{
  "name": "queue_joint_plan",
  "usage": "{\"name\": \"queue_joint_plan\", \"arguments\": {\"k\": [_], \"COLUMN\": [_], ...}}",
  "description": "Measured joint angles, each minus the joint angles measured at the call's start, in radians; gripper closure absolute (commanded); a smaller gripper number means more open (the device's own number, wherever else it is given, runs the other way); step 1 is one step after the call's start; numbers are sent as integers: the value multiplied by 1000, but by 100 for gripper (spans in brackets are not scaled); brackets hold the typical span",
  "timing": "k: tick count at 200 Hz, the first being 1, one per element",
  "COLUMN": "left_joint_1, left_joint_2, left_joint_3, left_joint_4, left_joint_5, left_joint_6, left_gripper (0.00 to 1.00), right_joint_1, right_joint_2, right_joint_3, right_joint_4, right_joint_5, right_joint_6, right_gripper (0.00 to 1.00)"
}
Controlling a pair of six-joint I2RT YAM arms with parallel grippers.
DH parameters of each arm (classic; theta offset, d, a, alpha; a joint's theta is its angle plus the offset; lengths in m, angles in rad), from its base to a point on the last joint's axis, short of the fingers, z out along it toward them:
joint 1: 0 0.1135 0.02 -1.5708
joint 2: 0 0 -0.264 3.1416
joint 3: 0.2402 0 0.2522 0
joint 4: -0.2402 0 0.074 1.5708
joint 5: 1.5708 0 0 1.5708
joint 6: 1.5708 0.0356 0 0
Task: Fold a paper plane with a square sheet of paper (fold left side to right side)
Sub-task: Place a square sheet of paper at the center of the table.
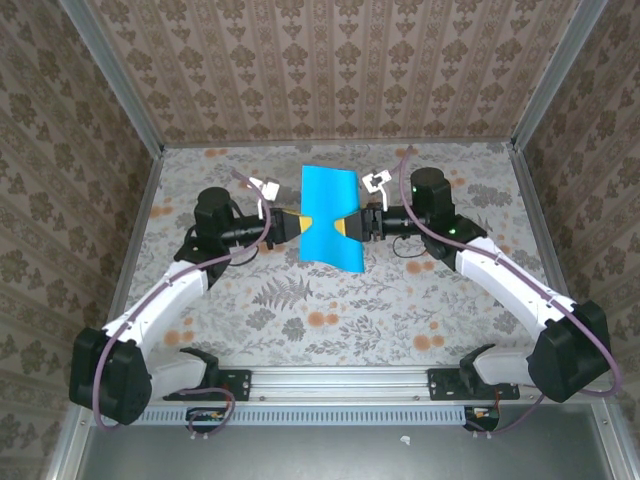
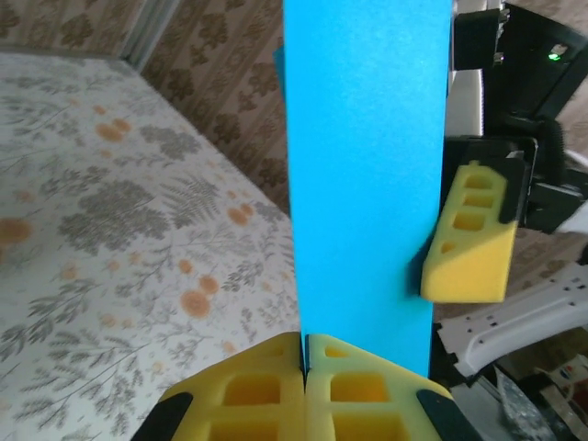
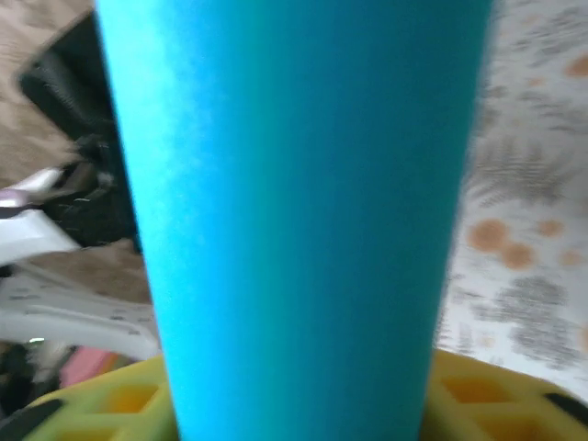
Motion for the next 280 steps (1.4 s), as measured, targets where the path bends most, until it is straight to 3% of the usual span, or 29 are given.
{"name": "queue_joint_plan", "arguments": {"k": [39,86,110,152,184,227,280], "left_joint_1": [0,0,0,0,0,-1,-8], "left_joint_2": [101,353,428,478,478,478,478], "left_joint_3": [-3,-44,-47,-47,-31,-5,2], "left_joint_4": [-82,-89,-107,-147,-206,-250,-283], "left_joint_5": [-88,-154,-190,-235,-252,-263,-267], "left_joint_6": [29,16,17,21,43,61,71], "left_gripper": [100,100,100,100,100,100,100], "right_joint_1": [-66,-95,-95,-88,-62,-20,-5], "right_joint_2": [0,0,1,97,238,428,541], "right_joint_3": [5,-6,-46,-91,-84,-7,42], "right_joint_4": [-224,-373,-380,-334,-288,-267,-245], "right_joint_5": [291,552,575,545,514,503,499], "right_joint_6": [-53,-72,-54,23,77,109,115], "right_gripper": [9,3,16,57,72,76,76]}}
